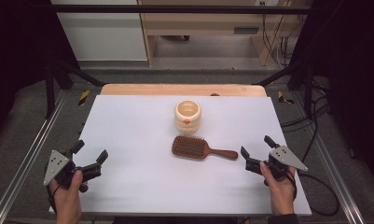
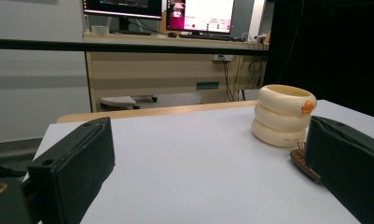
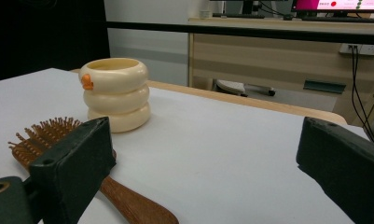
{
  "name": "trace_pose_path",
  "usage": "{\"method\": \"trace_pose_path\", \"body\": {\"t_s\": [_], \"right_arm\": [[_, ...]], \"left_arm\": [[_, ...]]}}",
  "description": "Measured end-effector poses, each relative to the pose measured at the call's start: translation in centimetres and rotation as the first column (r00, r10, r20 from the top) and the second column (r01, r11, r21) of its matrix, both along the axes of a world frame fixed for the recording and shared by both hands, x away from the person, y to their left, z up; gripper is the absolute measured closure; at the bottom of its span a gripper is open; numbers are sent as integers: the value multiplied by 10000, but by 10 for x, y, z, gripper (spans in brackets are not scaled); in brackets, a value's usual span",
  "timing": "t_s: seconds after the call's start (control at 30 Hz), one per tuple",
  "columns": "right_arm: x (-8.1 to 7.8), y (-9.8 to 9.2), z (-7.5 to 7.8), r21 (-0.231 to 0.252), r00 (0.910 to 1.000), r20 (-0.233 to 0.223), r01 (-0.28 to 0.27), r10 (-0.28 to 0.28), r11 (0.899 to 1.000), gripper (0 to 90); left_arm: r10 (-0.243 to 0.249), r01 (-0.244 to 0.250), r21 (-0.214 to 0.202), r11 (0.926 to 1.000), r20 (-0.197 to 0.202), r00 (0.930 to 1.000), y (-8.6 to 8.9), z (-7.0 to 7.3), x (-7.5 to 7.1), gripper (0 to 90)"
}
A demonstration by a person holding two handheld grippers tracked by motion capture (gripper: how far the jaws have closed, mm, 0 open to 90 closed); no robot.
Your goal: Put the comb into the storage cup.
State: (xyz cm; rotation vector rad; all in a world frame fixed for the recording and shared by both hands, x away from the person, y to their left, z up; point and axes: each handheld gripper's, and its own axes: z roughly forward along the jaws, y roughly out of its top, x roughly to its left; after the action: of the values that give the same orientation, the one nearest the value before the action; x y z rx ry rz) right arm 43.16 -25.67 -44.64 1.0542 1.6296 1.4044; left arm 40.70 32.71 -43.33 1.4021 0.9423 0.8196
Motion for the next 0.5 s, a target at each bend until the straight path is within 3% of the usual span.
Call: {"method": "trace_pose_path", "body": {"t_s": [0.5], "right_arm": [[3, 6, -4, -306, 9970, -601, -502, 483, 9983, 51]], "left_arm": [[-76, 77, 151, 9999, -41, 10000, -2, 0, 0, 19]]}}
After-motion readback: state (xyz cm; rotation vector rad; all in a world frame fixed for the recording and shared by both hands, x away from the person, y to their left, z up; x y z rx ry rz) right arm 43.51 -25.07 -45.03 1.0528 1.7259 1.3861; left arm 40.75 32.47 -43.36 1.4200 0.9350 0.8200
